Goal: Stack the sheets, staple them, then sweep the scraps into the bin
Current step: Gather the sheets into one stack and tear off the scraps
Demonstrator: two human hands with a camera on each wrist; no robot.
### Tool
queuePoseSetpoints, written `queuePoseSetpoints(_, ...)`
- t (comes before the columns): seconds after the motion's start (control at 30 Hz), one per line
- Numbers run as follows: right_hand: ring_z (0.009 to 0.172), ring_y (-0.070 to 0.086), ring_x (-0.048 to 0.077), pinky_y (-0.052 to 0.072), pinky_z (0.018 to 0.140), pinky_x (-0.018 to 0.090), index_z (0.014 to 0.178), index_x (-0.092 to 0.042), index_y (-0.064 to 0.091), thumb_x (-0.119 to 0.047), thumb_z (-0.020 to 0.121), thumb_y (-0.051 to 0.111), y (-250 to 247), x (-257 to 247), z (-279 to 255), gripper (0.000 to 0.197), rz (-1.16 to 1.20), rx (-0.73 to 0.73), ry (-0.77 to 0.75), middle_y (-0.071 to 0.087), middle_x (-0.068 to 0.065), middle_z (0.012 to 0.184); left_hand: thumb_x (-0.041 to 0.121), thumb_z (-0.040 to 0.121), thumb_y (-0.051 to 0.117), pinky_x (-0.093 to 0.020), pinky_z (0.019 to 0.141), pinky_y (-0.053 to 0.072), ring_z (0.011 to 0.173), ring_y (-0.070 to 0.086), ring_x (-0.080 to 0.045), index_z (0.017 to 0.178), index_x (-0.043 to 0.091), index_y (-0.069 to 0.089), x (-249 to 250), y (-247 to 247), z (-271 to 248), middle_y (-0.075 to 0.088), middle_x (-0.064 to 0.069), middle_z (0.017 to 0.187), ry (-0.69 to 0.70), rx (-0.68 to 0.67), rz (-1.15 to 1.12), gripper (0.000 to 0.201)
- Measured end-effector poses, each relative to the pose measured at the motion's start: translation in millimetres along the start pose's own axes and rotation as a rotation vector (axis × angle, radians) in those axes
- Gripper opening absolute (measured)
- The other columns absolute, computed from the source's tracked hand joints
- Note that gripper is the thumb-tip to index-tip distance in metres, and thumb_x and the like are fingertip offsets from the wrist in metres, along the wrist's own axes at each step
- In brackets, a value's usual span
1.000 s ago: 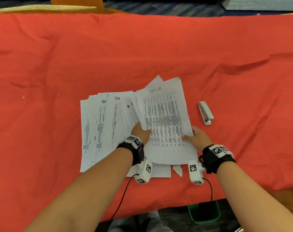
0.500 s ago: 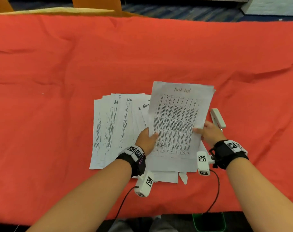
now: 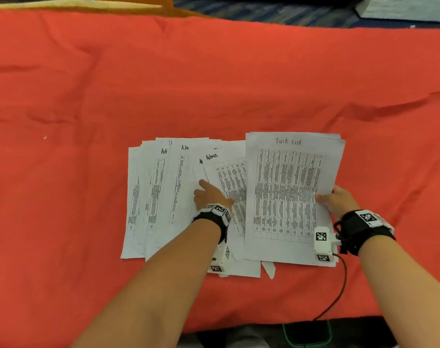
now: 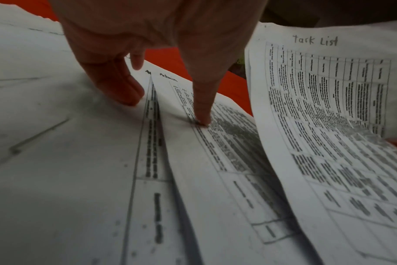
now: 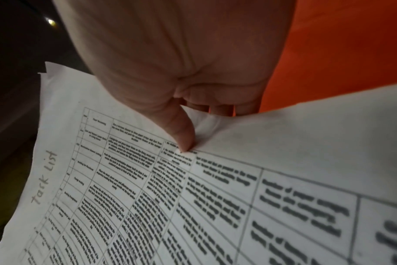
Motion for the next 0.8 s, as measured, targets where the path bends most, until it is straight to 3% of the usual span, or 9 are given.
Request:
queuePoseSetpoints(0.13,0.110,0.061,0.033,0.046,0.101,0.052,0.122,-0.011,0.060,-0.002,0.084,0.061,8.7,4.0,-2.1,0.039,0.017,-0.004,0.016,0.065,0.012,0.120,0.018,0.086,0.067,-0.040,0.110,0.036,0.133,0.039,-0.033,0.148,-0.001,-0.001,1.6,7.5,6.3,0.037,-0.021,0.144,-0.008,-0.062,-0.009,0.094)
queuePoseSetpoints(0.2,0.110,0.061,0.032,0.046,0.101,0.052,0.122,-0.010,0.060,0.000,0.084,0.060,11.4,5.0,-1.3,0.039,0.008,-0.006,0.021,0.065,0.011,0.116,0.007,0.086,0.061,-0.039,0.101,0.047,0.115,0.056,-0.030,0.138,-0.003,0.033,-0.2,5.1,8.9,0.055,-0.018,0.126,0.001,-0.073,-0.039,0.060)
queuePoseSetpoints(0.23,0.110,0.061,0.032,0.045,0.101,0.052,0.121,-0.010,0.061,0.000,0.084,0.060,12.5,4.8,1.0,0.038,0.000,-0.011,0.014,0.065,0.011,0.116,0.006,0.086,0.059,-0.038,0.094,0.050,0.101,0.061,-0.027,0.119,-0.002,0.051,-0.1,0.9,7.3,0.061,-0.014,0.111,0.025,-0.061,-0.013,0.035)
queuePoseSetpoints(0.27,0.111,0.061,0.032,0.045,0.101,0.052,0.120,-0.011,0.062,-0.001,0.083,0.060,13.2,3.8,2.9,0.038,-0.006,-0.013,0.007,0.066,0.011,0.118,0.008,0.086,0.057,-0.038,0.091,0.051,0.095,0.061,-0.025,0.104,0.001,0.056,-1.3,-2.8,3.1,0.061,-0.012,0.103,0.052,-0.048,0.037,0.020)
queuePoseSetpoints(0.3,0.111,0.061,0.032,0.046,0.101,0.052,0.119,-0.012,0.062,-0.002,0.083,0.060,13.3,2.3,4.7,0.038,-0.009,-0.012,-0.001,0.066,0.012,0.118,0.012,0.086,0.057,-0.038,0.091,0.049,0.100,0.057,-0.025,0.103,0.003,0.056,-4.0,-3.8,0.8,0.057,-0.011,0.107,0.076,-0.021,0.104,0.020)
queuePoseSetpoints(0.4,0.112,0.060,0.031,0.045,0.102,0.050,0.120,-0.010,0.062,0.001,0.083,0.059,15.4,-6.5,4.5,0.038,-0.027,-0.019,-0.015,0.065,0.009,0.115,0.017,0.084,0.060,-0.035,0.096,0.042,0.121,0.039,-0.029,0.126,0.010,0.049,-9.9,-2.5,-7.8,0.040,-0.014,0.128,0.134,0.078,0.226,0.043)
queuePoseSetpoints(0.5,0.111,0.060,0.030,0.045,0.102,0.049,0.121,-0.010,0.062,0.001,0.084,0.058,16.8,-14.5,2.4,0.038,-0.044,-0.019,-0.019,0.063,0.007,0.110,0.011,0.081,0.062,-0.035,0.101,0.038,0.130,0.028,-0.030,0.136,0.019,0.044,-2.3,0.8,-12.8,0.025,-0.014,0.143,0.188,0.109,0.208,0.058)
queuePoseSetpoints(0.6,0.111,0.060,0.031,0.045,0.102,0.049,0.121,-0.011,0.062,0.000,0.085,0.058,18.8,-17.0,3.2,0.038,-0.042,-0.027,-0.027,0.064,0.008,0.111,0.007,0.081,0.063,-0.034,0.104,0.035,0.134,0.022,-0.032,0.138,0.021,0.043,-0.9,0.7,-13.4,0.011,-0.017,0.150,0.118,0.063,0.089,0.062)
queuePoseSetpoints(0.8,0.109,0.060,0.029,0.045,0.102,0.047,0.125,-0.013,0.060,0.001,0.085,0.057,21.6,-18.1,2.9,0.043,-0.030,-0.040,-0.034,0.064,0.006,0.114,0.008,0.084,0.060,-0.035,0.106,0.035,0.128,0.038,-0.033,0.142,0.017,0.038,-5.5,-6.0,-6.8,0.031,-0.017,0.142,0.049,0.012,-0.062,0.062)
Point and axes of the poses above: each hand's wrist, its own z-axis towards the middle knuckle, its own y-axis out of the palm, x = y × z, the point moved 10 cm from there along z, towards the middle knuckle
